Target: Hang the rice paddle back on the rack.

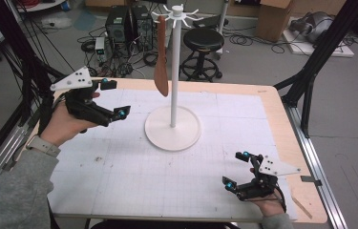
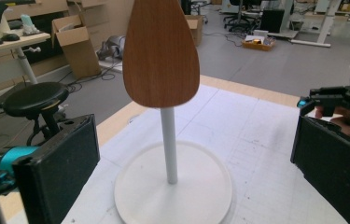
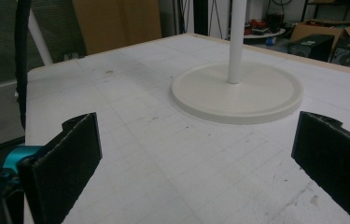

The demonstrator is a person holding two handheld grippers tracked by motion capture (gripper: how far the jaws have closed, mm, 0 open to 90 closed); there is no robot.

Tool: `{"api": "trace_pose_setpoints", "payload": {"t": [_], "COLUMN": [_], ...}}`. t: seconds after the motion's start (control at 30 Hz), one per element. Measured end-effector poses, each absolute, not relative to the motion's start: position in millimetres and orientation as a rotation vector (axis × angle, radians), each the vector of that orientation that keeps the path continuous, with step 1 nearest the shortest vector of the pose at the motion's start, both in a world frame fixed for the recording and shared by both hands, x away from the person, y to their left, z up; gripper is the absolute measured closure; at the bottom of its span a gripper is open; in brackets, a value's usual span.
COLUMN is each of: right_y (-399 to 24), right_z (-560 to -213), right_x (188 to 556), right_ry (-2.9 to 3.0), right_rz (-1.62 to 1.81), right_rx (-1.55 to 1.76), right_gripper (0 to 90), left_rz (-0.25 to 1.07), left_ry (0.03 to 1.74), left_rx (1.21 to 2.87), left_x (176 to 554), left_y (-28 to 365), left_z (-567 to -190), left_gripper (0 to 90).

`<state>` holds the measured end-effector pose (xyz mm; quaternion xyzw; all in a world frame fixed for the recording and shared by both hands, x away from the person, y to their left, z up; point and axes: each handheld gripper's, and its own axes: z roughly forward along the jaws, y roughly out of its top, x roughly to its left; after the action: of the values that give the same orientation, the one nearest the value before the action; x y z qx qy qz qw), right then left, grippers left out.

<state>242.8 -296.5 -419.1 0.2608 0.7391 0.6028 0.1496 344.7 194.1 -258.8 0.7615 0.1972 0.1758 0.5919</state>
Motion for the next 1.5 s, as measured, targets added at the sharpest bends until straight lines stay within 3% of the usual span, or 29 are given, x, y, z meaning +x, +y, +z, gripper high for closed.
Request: {"api": "trace_pose_setpoints", "payload": {"t": [0.37,1.0,1.5], "right_y": [-292.0,-284.3,-285.1], "right_z": [-419.0,-418.2,-417.7], "right_x": [249.4,263.8,261.1], "right_ry": [2.123,2.113,2.108], "right_rz": [1.739,1.737,1.722], "right_rx": [0.747,0.739,0.732], "right_gripper": [0.1,0.1,0.1], "left_rz": [0.412,0.440,0.447], "left_ry": [0.418,0.603,0.653], "left_rx": [1.783,1.652,1.599], "left_x": [318.0,289.1,267.5], "left_y": [200.9,254.0,257.5], "left_z": [-293.0,-354.8,-389.4], "left_gripper": [1.7,1.7,1.7]}}
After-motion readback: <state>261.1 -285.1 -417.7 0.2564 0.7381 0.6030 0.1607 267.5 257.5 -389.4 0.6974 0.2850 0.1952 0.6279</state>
